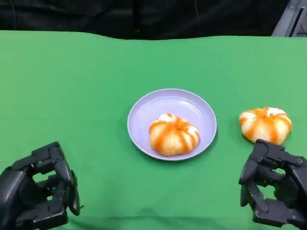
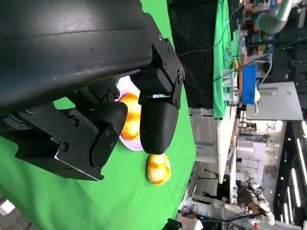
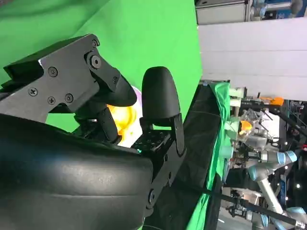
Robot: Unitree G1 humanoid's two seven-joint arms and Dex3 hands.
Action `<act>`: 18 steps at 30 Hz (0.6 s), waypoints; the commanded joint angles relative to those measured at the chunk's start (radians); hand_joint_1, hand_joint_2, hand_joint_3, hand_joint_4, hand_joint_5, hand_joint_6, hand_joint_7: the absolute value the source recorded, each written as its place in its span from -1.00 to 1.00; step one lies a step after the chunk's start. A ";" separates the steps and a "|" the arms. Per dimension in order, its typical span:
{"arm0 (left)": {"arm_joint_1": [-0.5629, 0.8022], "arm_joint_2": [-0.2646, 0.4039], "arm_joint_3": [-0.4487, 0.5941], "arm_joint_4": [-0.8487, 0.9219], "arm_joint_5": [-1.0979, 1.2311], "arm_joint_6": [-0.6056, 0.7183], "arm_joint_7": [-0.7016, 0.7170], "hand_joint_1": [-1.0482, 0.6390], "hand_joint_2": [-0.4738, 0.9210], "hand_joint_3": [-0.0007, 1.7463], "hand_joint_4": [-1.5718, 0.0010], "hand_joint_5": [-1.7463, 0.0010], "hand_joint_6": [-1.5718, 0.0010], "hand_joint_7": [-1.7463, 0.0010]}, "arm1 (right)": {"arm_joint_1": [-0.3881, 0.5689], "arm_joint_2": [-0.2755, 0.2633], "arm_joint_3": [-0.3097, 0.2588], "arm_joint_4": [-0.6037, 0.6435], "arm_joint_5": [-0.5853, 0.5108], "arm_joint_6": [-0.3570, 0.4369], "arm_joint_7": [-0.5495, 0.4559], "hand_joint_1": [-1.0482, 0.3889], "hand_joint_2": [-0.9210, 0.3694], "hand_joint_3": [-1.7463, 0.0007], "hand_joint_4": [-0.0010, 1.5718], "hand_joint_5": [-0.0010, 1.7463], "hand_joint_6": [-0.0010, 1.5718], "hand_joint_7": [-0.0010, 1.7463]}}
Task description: Grasp the bread from the table and place it into the plate.
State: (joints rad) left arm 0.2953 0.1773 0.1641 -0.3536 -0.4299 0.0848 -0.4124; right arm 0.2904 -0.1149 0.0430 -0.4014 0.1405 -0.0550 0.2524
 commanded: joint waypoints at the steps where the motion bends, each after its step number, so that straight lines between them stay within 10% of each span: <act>1: -0.001 0.002 0.002 0.006 0.005 0.006 0.017 0.48 0.49 0.69 -0.26 -1.00 0.02 -1.00 | 0.000 -0.008 -0.016 0.001 0.018 0.000 0.000 0.48 -0.44 -0.39 0.07 1.00 -0.06 0.75; 18: -0.013 0.006 -0.003 0.016 0.010 -0.002 0.012 0.47 0.50 0.70 -0.25 -1.00 0.03 -1.00 | -0.014 -0.016 -0.023 0.019 0.015 -0.013 0.008 0.46 -0.41 -0.42 0.07 1.00 -0.05 0.72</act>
State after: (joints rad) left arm 0.2906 0.1770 0.1550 -0.3517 -0.4244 0.0854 -0.4060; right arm 0.2840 -0.1164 0.0354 -0.3803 0.1490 -0.0719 0.2625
